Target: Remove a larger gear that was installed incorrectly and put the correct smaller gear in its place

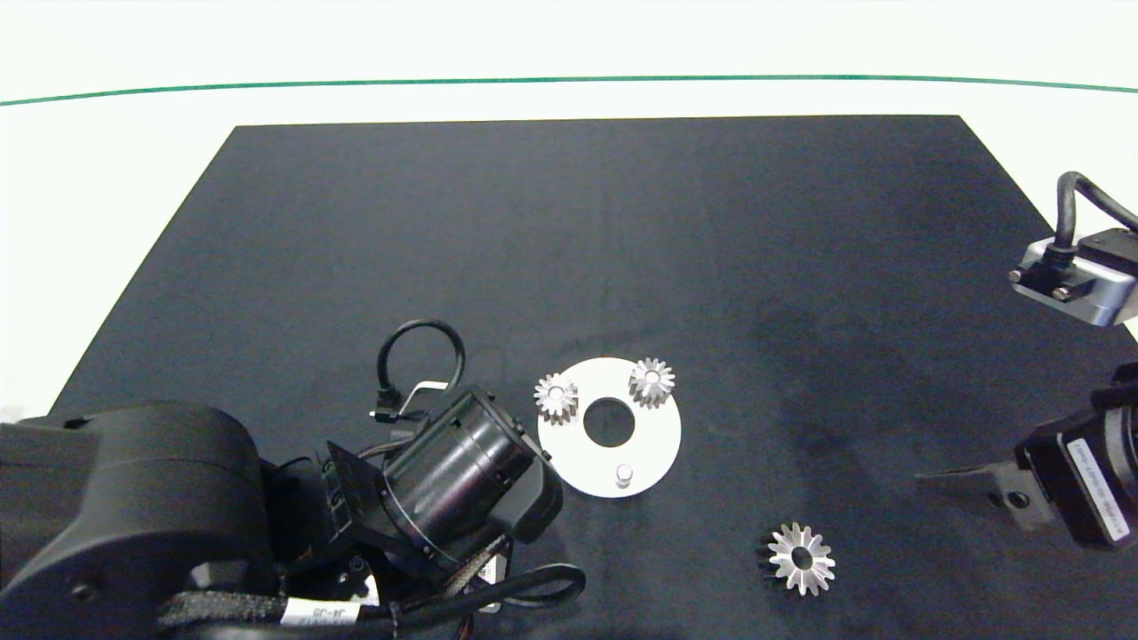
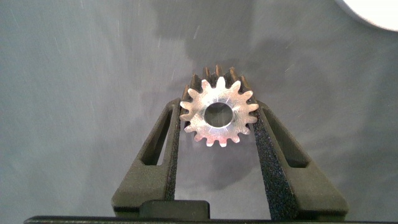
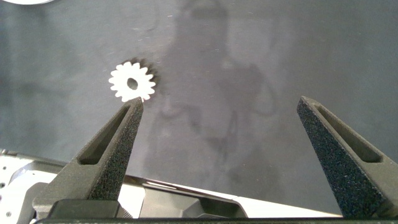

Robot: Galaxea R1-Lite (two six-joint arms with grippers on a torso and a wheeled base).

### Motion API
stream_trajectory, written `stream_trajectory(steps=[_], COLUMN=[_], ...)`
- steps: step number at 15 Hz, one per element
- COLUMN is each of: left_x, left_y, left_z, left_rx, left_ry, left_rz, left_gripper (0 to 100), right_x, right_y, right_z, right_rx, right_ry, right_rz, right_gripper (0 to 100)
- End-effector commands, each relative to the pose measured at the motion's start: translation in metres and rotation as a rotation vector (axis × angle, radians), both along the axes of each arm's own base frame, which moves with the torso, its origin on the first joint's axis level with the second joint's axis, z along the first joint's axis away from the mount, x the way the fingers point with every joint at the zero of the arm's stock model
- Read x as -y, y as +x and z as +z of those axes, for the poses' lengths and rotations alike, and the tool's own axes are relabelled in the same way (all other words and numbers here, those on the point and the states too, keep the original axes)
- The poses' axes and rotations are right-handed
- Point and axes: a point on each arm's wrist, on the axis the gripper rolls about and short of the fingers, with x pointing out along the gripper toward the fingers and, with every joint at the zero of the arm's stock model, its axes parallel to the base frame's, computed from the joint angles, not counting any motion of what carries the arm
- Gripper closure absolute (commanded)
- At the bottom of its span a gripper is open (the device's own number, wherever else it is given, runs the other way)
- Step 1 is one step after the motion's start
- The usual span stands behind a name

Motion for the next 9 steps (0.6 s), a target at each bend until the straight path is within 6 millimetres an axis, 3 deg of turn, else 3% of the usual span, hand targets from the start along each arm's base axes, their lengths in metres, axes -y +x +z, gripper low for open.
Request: stream_trajectory(steps=[1, 9], left_x=[-0.006, -0.032], left_y=[0.004, -0.009], left_z=[0.014, 0.045], left_rx=[0.036, 0.123], left_ry=[0.007, -0.05], left_rz=[-0.021, -0.04], left_gripper=[99, 99], right_x=[0.007, 0.014], right_y=[-0.015, -0.023], right_z=[0.007, 0.013], right_rx=[0.038, 0.068], right_ry=[0.024, 0.04], right_rz=[0.026, 0.029], right_gripper=[0, 0])
